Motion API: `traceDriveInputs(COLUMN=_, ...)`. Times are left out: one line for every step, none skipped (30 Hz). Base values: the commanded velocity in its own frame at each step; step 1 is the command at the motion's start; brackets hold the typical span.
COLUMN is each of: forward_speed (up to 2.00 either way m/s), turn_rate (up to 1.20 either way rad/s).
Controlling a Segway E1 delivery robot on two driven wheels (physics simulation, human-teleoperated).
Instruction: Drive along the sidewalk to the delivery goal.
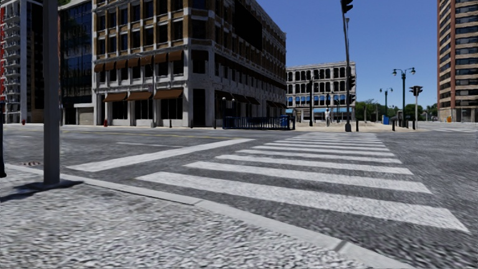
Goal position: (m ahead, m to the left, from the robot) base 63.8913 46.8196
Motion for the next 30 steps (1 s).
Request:
traceDriveInputs(forward_speed=2.0, turn_rate=-0.39)
traceDriveInputs(forward_speed=2.0, turn_rate=-0.39)
traceDriveInputs(forward_speed=2.0, turn_rate=-0.39)
traceDriveInputs(forward_speed=2.0, turn_rate=-0.39)
traceDriveInputs(forward_speed=2.0, turn_rate=-0.4)
traceDriveInputs(forward_speed=1.96, turn_rate=-0.4)
traceDriveInputs(forward_speed=1.89, turn_rate=-0.4)
traceDriveInputs(forward_speed=1.85, turn_rate=-0.4)
traceDriveInputs(forward_speed=1.79, turn_rate=-0.4)
traceDriveInputs(forward_speed=1.7, turn_rate=-0.4)
traceDriveInputs(forward_speed=1.65, turn_rate=-0.4)
traceDriveInputs(forward_speed=1.65, turn_rate=-0.4)
traceDriveInputs(forward_speed=1.61, turn_rate=-0.4)
traceDriveInputs(forward_speed=1.59, turn_rate=-0.4)
traceDriveInputs(forward_speed=1.58, turn_rate=-0.4)
traceDriveInputs(forward_speed=1.58, turn_rate=-0.4)
traceDriveInputs(forward_speed=1.58, turn_rate=-0.4)
traceDriveInputs(forward_speed=1.57, turn_rate=-0.4)
traceDriveInputs(forward_speed=1.57, turn_rate=-0.4)
traceDriveInputs(forward_speed=1.57, turn_rate=-0.4)
traceDriveInputs(forward_speed=1.56, turn_rate=-0.4)
traceDriveInputs(forward_speed=1.55, turn_rate=-0.4)
traceDriveInputs(forward_speed=1.55, turn_rate=-0.4)
traceDriveInputs(forward_speed=1.55, turn_rate=-0.4)
traceDriveInputs(forward_speed=1.55, turn_rate=-0.4)
traceDriveInputs(forward_speed=1.55, turn_rate=-0.4)
traceDriveInputs(forward_speed=1.55, turn_rate=-0.4)
traceDriveInputs(forward_speed=1.55, turn_rate=-0.4)
traceDriveInputs(forward_speed=1.55, turn_rate=-0.4)
traceDriveInputs(forward_speed=1.55, turn_rate=-0.4)
